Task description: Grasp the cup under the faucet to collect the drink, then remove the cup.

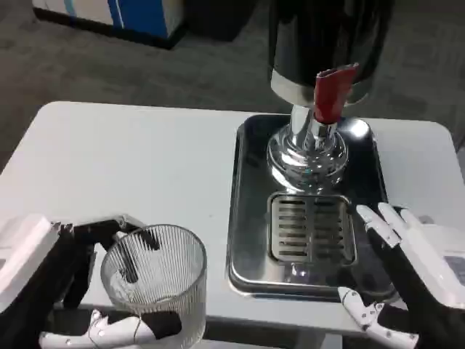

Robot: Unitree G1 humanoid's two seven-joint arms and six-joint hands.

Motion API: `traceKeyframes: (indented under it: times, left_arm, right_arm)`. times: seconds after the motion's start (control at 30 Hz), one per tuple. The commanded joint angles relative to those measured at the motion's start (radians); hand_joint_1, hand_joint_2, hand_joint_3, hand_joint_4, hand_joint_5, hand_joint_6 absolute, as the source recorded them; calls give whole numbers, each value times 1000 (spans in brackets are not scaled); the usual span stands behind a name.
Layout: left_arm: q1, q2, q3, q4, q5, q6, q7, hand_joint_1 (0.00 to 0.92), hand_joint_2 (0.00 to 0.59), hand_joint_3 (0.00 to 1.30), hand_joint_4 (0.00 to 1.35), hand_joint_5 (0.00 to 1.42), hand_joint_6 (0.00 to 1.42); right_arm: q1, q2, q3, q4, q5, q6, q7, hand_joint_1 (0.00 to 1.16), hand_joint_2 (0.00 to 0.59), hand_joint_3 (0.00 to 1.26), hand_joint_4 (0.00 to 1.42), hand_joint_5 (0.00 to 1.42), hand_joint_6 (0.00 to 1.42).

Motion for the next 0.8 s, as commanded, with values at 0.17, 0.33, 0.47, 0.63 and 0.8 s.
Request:
traceKeyframes:
  times: [0.17,0.33,0.47,0.63,0.8]
  left_arm:
    - [7,-2,17,-18,-17,-5,10,455,43,915,1073,1306,1424]
    - [4,-2,14,-14,-16,-3,9,455,44,915,1073,1306,1424]
    - [4,-3,12,-10,-14,-4,11,455,47,915,1073,1306,1424]
    - [-8,-3,3,-3,-10,-4,12,455,47,918,1073,1306,1424]
    - [-15,0,6,3,-10,-3,14,455,48,919,1073,1306,1424]
  right_arm:
    - [6,6,-4,-16,7,-6,13,358,508,73,0,0,0]
    - [6,5,-7,-16,10,-5,13,358,508,73,0,0,0]
    - [5,6,-9,-16,13,-4,12,358,508,73,0,0,0]
    - [5,8,-14,-17,17,-2,9,358,508,73,0,0,0]
    - [5,9,-20,-18,21,-2,10,358,508,73,0,0,0]
